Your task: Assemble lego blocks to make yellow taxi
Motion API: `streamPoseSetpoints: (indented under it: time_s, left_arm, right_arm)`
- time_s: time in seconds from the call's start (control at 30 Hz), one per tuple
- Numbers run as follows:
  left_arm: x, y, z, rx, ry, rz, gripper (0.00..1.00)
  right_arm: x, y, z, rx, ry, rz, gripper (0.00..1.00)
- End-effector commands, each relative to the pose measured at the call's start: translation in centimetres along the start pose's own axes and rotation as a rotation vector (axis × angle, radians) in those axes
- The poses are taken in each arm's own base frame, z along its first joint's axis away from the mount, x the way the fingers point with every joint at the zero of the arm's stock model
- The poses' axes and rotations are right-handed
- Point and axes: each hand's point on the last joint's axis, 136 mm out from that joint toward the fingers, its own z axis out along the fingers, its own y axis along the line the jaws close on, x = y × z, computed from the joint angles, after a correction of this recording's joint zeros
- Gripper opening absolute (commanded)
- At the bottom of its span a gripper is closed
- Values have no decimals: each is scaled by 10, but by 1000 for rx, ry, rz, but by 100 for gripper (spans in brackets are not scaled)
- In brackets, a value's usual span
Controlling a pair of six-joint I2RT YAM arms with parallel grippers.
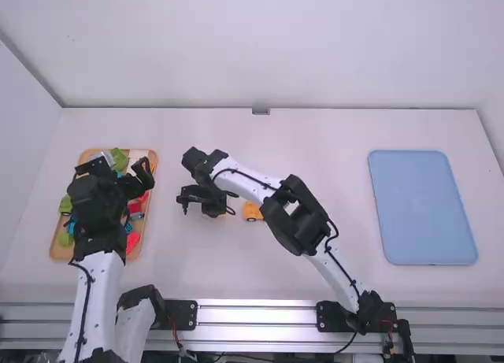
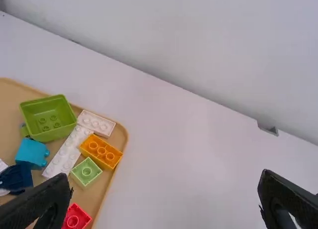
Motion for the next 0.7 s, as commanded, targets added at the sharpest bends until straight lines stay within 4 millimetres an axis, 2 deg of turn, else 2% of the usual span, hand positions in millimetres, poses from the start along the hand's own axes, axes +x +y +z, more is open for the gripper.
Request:
streamPoseSetpoints:
  time_s: [0.0,0.03,0.1,0.17,0.2,0.23,0.4,0.47,0.5,0.57,0.63,0.67]
  left_arm:
    - [-1,3,2,-8,-3,-6,99]
    - [0,3,3,-8,-1,-6,99]
    - [1,4,4,-10,3,-7,99]
    - [1,5,5,-10,4,-8,99]
    - [1,5,6,-11,3,-8,99]
    - [1,5,6,-10,2,-7,99]
    - [-4,6,6,-19,-18,-3,97]
    - [-3,7,6,-25,-13,-4,99]
    - [-2,7,6,-25,-11,-4,99]
    - [2,8,6,-29,5,-9,99]
    - [5,9,6,-32,16,-13,99]
    - [9,10,5,-36,32,-15,99]
  right_arm:
    - [9,6,7,-22,25,41,9]
    - [10,5,7,-22,25,43,11]
    - [9,3,6,-11,24,43,26]
    - [10,-4,5,24,38,39,55]
    - [12,-7,2,39,49,40,87]
    - [12,-9,1,46,52,42,99]
    - [3,-14,-20,55,39,39,98]
    - [-1,-29,-36,89,6,54,99]
    - [-1,-31,-37,92,4,55,99]
    - [-4,-51,-57,138,-38,75,99]
    - [-5,-58,-71,160,-58,84,98]
    - [-5,-65,-88,187,-80,101,98]
